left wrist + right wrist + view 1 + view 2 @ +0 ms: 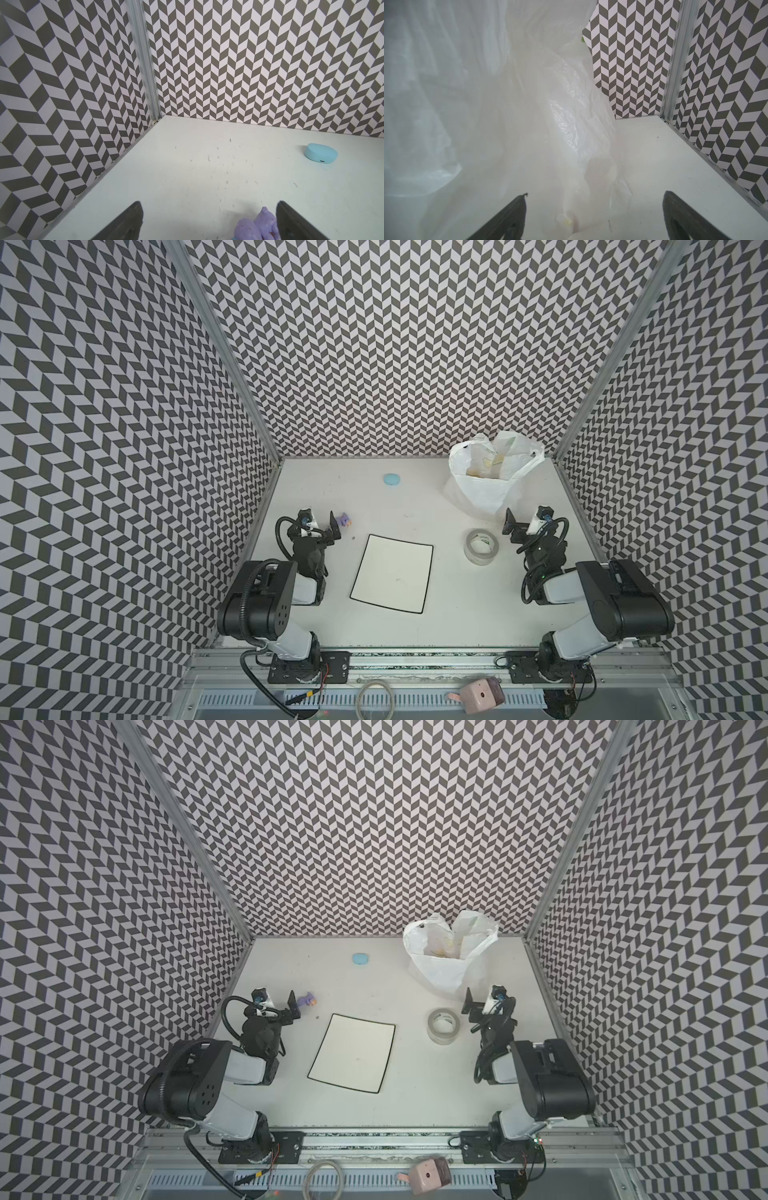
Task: Take the fake fruits out of the plastic bag
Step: 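Move both grippers forward toward the white plastic bag's handles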
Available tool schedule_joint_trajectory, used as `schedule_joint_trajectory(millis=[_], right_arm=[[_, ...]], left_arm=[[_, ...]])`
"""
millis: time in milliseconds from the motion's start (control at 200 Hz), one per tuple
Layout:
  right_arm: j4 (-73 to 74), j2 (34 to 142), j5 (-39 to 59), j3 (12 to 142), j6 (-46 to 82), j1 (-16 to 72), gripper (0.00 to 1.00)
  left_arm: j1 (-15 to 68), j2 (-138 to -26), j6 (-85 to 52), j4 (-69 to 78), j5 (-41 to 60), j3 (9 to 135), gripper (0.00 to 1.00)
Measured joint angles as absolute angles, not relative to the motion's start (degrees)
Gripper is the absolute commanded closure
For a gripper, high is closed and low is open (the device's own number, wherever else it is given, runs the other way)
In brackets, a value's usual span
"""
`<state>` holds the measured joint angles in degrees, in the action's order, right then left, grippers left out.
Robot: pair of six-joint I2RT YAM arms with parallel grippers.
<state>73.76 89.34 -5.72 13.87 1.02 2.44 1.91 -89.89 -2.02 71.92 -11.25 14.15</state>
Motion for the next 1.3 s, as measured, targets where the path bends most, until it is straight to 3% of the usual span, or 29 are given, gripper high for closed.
schedule_joint_trajectory(millis=[906,1147,1302], right_arm=[[74.7,88.7,-6.2,12.5,1.1,2.5,0.00],[66.2,68.4,-10.8,7.0,5.1,2.5,0.00],[43.1,52.7,-14.1,13.8,13.8,2.4,0.00]], left_arm=[[1.9,-89.1,-1.9,72.2,-11.0,13.3,0.00],[1.9,-72.6,-1.7,61.9,-9.4,14.1,0.00],[1.9,-64.6,-4.4,48.6,-5.4,22.5,0.00]])
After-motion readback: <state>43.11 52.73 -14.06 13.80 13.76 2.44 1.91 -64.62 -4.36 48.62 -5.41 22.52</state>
